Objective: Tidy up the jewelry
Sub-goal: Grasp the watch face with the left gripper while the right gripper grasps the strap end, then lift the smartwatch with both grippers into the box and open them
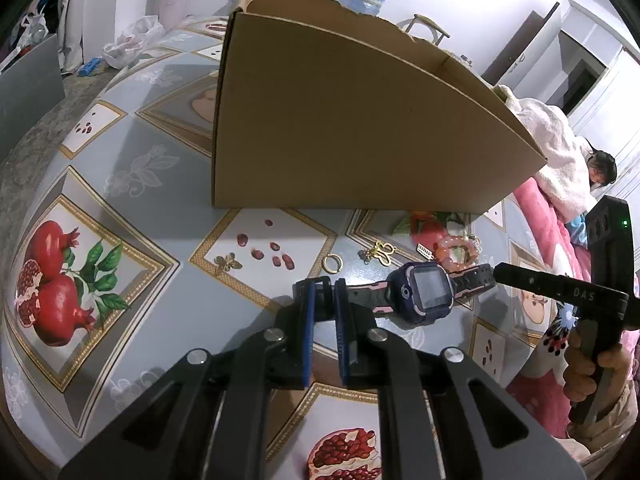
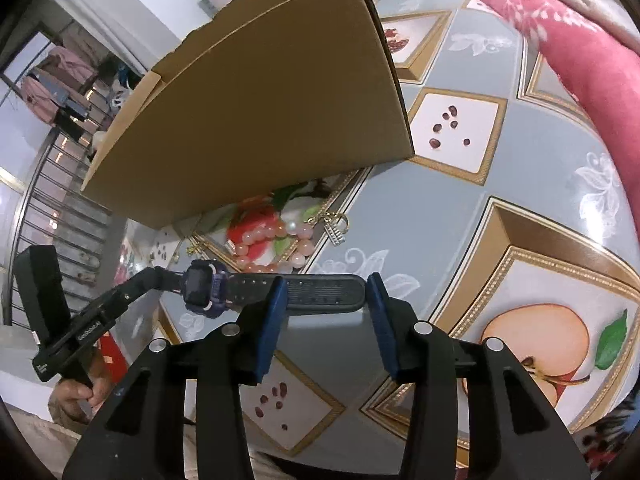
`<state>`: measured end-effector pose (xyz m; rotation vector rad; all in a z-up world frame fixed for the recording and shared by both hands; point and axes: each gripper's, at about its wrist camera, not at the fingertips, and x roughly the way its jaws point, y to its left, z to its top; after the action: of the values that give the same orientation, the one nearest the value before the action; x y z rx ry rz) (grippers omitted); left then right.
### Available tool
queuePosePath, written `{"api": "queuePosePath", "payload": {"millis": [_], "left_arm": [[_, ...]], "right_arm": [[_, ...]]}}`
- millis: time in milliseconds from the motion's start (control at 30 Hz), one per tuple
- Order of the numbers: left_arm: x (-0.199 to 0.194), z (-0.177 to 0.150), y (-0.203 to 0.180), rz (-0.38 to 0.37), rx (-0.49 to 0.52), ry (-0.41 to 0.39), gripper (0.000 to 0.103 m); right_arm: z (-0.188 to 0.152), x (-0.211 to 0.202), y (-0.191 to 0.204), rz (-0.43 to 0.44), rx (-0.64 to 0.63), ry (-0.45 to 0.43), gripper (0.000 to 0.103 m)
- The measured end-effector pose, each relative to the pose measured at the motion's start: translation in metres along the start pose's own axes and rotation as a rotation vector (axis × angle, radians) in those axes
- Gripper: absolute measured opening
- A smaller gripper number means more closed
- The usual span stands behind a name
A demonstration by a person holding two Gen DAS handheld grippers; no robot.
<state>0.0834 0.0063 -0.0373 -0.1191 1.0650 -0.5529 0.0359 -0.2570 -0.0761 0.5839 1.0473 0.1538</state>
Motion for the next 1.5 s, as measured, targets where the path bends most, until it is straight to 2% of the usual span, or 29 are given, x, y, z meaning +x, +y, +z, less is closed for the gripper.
{"api": "queuePosePath", "payload": {"millis": [67,200,233,300,467,733,833,867,900,1000,1033,1267,1500], "left_arm": [[0.000,0.000,0.001,-0.003,-0.001,0.000,0.009],[-0.001,0.000,0.001,-0.005,-0.002,0.000,0.009],[-0.001,0.000,0.001,-0.004,-0.002,0.000,0.009],[-0.001,-0.001,0.001,-0.006,-0.002,-0.001,0.010],[-0.001,-0.001,0.001,-0.004,-0.002,-0.001,0.010],[-0.001,-0.001,0.002,-0.010,-0.003,-0.003,0.010],[-0.001,-0.001,0.002,-0.012,0.001,-0.005,0.010],[-0.001,-0.001,0.002,-0.013,0.003,-0.007,0.010],[0.000,-0.001,0.002,-0.014,0.005,-0.009,0.010],[0.000,-0.002,0.001,-0.011,0.015,-0.017,0.009],[-0.001,-0.003,0.000,-0.014,0.019,-0.022,0.004],[-0.022,-0.006,-0.010,-0.049,0.062,-0.077,0.001],[-0.079,0.001,-0.035,-0.069,0.174,-0.219,0.001]], "right_arm": [[-0.001,0.000,-0.008,0.075,0.049,0.018,0.042],[-0.002,-0.003,-0.015,0.162,0.081,0.025,0.043],[-0.002,-0.002,-0.017,0.205,0.096,0.027,0.044],[-0.001,-0.002,-0.020,0.265,0.114,0.035,0.055],[-0.005,0.007,-0.018,0.277,0.113,0.073,0.055],[-0.006,0.010,-0.007,0.257,0.111,0.041,0.055],[-0.006,0.012,-0.012,0.273,0.151,0.036,0.041],[-0.004,0.012,-0.016,0.279,0.164,0.040,0.031],[-0.005,0.012,-0.017,0.289,0.173,0.044,0.025],[-0.008,0.009,-0.021,0.300,0.178,0.032,0.018],[-0.009,0.006,-0.020,0.300,0.168,0.023,0.017],[-0.009,-0.020,0.006,0.242,0.053,-0.037,0.013],[-0.004,-0.072,0.050,0.170,-0.134,-0.122,0.013]]}}
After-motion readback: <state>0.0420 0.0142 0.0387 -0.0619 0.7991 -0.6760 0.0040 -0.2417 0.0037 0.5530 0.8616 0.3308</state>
